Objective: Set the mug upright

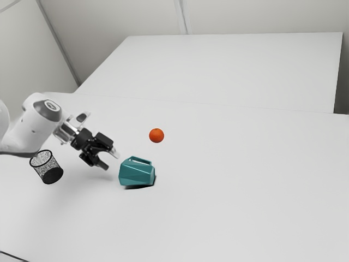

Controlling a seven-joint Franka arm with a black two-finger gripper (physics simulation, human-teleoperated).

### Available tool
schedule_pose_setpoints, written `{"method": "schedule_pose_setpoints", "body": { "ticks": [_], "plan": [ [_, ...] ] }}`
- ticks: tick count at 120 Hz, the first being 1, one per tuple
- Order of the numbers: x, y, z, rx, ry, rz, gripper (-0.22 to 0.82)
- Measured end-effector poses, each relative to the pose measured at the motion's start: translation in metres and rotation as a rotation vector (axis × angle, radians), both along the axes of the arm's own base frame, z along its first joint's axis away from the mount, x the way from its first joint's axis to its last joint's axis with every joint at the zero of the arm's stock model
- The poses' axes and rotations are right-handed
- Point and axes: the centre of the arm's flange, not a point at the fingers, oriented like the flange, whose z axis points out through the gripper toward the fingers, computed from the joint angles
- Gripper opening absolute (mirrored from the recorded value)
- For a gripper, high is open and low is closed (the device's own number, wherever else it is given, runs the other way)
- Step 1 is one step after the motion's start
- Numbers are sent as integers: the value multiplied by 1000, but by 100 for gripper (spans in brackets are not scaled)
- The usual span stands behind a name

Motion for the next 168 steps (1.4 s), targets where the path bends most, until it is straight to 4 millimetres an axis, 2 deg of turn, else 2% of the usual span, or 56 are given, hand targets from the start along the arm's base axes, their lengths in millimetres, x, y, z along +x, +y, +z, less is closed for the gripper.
{"method": "schedule_pose_setpoints", "body": {
  "ticks": [33, 49, 61, 101, 123, 143, 168],
  "plan": [
    [2, -17, -8, -111, -46, -38, 60],
    [2, -23, -20, -169, -65, -35, 56],
    [1, -32, -25, -206, -83, -43, 49],
    [-6, -35, -34, -239, -138, -76, 12],
    [-6, -35, -33, -239, -170, -101, -4],
    [-6, -35, -32, -235, -192, -119, -12],
    [-5, -35, -26, -223, -226, -143, -16]
  ]
}}
